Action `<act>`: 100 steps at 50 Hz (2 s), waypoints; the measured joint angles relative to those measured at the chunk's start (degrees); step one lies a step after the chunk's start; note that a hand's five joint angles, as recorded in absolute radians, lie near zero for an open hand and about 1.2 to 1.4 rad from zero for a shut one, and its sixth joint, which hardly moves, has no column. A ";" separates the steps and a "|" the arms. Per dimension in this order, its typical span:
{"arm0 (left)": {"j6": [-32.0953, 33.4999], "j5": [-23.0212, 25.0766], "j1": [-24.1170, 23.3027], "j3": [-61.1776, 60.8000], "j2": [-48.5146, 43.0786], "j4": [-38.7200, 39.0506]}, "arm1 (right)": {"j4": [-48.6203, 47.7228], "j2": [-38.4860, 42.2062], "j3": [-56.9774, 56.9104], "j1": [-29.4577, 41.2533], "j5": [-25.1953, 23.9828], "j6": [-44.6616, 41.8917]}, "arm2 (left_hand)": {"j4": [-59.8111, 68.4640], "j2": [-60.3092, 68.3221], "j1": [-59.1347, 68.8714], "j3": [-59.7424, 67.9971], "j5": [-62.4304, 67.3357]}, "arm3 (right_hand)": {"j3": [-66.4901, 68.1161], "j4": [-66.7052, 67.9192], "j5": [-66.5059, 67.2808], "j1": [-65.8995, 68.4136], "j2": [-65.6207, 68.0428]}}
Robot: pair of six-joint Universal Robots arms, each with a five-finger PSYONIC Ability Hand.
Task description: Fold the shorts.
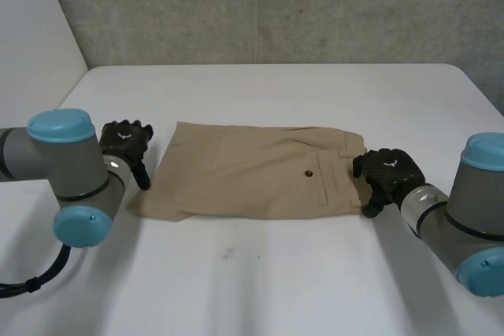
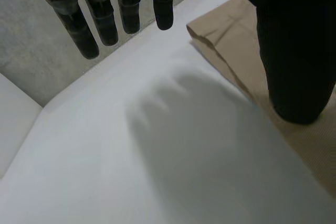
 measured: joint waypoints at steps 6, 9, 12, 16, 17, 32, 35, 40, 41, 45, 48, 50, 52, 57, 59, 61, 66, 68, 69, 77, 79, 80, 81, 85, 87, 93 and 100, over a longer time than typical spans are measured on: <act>-0.43 -0.14 -0.58 -1.93 3.50 -0.07 | -0.92 0.52 -0.21 -0.26 0.42 -0.05 | 0.00 -0.01 -0.10 0.00 0.00 | 30.85 31.15 28.82 22.20 31.41; -0.53 -0.17 -0.67 -3.11 5.30 -0.06 | -1.18 0.13 -0.09 -0.53 0.68 -0.06 | 0.00 -0.01 -0.10 0.00 -0.01 | 32.66 33.07 30.27 23.24 32.83; -0.69 -0.12 -0.83 -5.55 8.79 -0.06 | -1.08 -1.59 0.59 -1.82 1.13 -0.13 | 0.00 -0.01 -0.14 -0.02 -0.01 | 33.14 33.69 31.12 23.72 32.96; -1.00 0.00 -1.08 -8.36 12.85 -0.05 | -0.39 -4.27 2.04 -4.57 1.23 -0.60 | -0.06 -0.11 -0.18 -0.12 -0.19 | 33.14 33.69 31.69 23.72 32.96; -1.12 0.04 -1.14 -9.16 14.01 -0.05 | -0.10 -4.89 2.40 -5.33 1.14 -0.77 | -0.08 -0.11 -0.18 -0.12 -0.19 | 33.14 33.69 31.82 23.72 32.96; -3.40 0.60 -1.28 -20.39 30.13 -0.04 | 13.58 -13.40 3.21 -20.45 -3.05 -15.30 | -0.11 -0.11 -0.18 -0.12 -0.19 | 33.14 33.72 32.53 25.28 32.96; -3.61 0.58 -1.30 -21.15 30.71 -0.04 | 14.73 -15.78 1.01 -18.03 -3.34 -14.99 | -0.11 -0.11 -0.18 -0.13 -0.19 | 33.14 33.72 32.59 25.94 32.96; -4.84 0.50 -1.50 -21.77 30.98 -0.04 | 15.07 -18.79 -3.52 -9.42 -3.80 -11.13 | -0.11 -0.11 -0.18 -0.13 -0.19 | 33.14 33.74 33.40 26.26 32.96; -4.84 0.50 -1.50 -21.77 30.98 -0.04 | 15.07 -18.79 -3.52 -9.42 -3.80 -11.13 | -0.11 -0.11 -0.18 -0.13 -0.19 | 33.14 33.74 33.40 26.26 32.96; -6.59 0.49 -1.91 -21.82 30.97 -0.04 | 14.65 -18.56 -7.68 0.90 -4.59 -8.97 | -0.11 -0.11 -0.18 -0.13 -0.19 | 33.14 33.95 33.52 26.26 32.96; -7.55 0.49 -2.24 -21.66 30.94 -0.04 | 14.24 -16.24 -10.76 8.84 -5.90 -8.36 | -0.11 -0.11 -0.18 -0.13 -0.19 | 33.14 33.95 33.77 26.26 32.97; -7.98 0.46 -2.57 -21.48 30.92 -0.04 | 13.92 -12.68 -13.30 15.63 -8.20 -8.21 | -0.11 -0.11 -0.18 -0.13 -0.18 | 33.14 33.95 33.95 26.26 32.96; -8.09 0.43 -2.92 -21.33 30.91 -0.03 | 13.73 -9.54 -14.66 19.43 -10.50 -8.15 | -0.11 -0.11 -0.18 -0.13 -0.19 | 33.14 33.94 33.97 26.26 32.96; -8.08 0.35 -3.73 -20.67 30.88 0.04 | 13.51 -0.90 -16.83 25.98 -17.38 -7.94 | -0.11 -0.11 -0.18 -0.13 -0.19 | 24.39 24.96 25.69 18.78 24.15; -8.05 0.34 -3.86 -20.42 30.87 0.05 | 13.48 0.54 -17.15 26.80 -18.40 -7.90 | -0.11 -0.11 -0.18 -0.13 -0.19 | 15.02 15.45 16.88 11.71 14.47; -8.03 0.33 -4.10 -19.84 30.82 0.06 | 13.48 1.84 -17.60 27.53 -18.81 -7.70 | -0.11 -0.11 -0.18 -0.13 -0.19 | -2.78 -2.90 -1.55 -3.27 -3.83; -8.09 0.31 -5.14 -17.71 30.49 0.11 | 13.45 0.91 -18.08 27.81 -16.00 -5.31 | -0.11 -0.11 -0.18 -0.13 -0.19 | -21.02 -20.01 -18.33 -17.34 -21.41; -8.28 0.25 -6.38 -15.75 30.00 0.19 | 13.10 -1.31 -17.91 27.28 -13.94 -1.84 | -0.11 -0.11 -0.18 -0.13 -0.19 | -22.12 -21.15 -18.98 -17.71 -22.11; -8.37 0.22 -6.85 -15.10 29.75 0.21 | 12.77 -2.70 -17.65 26.71 -12.96 0.53 | -0.11 -0.11 -0.18 -0.13 -0.19 | -22.12 -21.15 -18.98 -17.71 -22.11; -10.68 -0.24 -14.18 -8.07 24.47 0.22 | 9.25 -11.60 -15.40 18.87 -8.10 21.06 | -0.11 -0.11 -0.18 -0.13 -0.19 | -22.12 -21.15 -18.99 -17.71 -22.11; -11.19 -0.54 -15.76 -6.92 22.99 0.18 | 9.09 -12.05 -15.31 18.22 -7.81 22.54 | -0.11 -0.11 -0.18 -0.13 -0.19 | -22.12 -21.15 -18.99 -17.71 -22.11; -11.41 -0.80 -16.56 -6.39 22.18 0.15 | 8.88 -12.77 -15.13 16.63 -7.06 25.88 | -0.11 -0.11 -0.18 -0.13 -0.19 | -22.12 -21.15 -18.99 -17.71 -22.11; -11.70 -1.36 -17.75 -5.59 20.90 0.12 | 8.84 -12.82 -15.09 15.89 -6.67 27.20 | -0.11 -0.11 -0.18 -0.13 -0.18 | -22.12 -21.15 -18.99 -17.71 -22.11; -12.04 -3.47 -20.11 -4.17 18.08 0.02 | 9.28 -11.67 -15.25 14.45 -5.59 28.74 | -0.11 -0.11 -0.18 -0.13 -0.19 | -22.12 -21.15 -18.99 -17.71 -22.11; -12.05 -4.93 -20.98 -3.70 16.81 -0.09 | 9.73 -10.84 -15.50 14.21 -5.20 28.58 | -0.10 -0.11 -0.18 -0.13 -0.19 | -22.12 -21.15 -18.99 -17.71 -22.11; -11.93 -8.79 -22.59 -3.52 13.20 -0.70 | 14.02 -4.26 -18.39 14.03 -3.29 25.52 | -0.11 -0.11 -0.18 -0.13 -0.19 | -22.12 -21.15 -18.99 -17.71 -22.11; -11.67 -10.10 -23.10 -3.90 7.43 -2.29 | 18.72 5.07 -22.76 14.67 0.05 18.05 | -0.11 -0.11 -0.18 -0.13 -0.19 | -22.12 -21.15 -18.99 -17.71 -22.11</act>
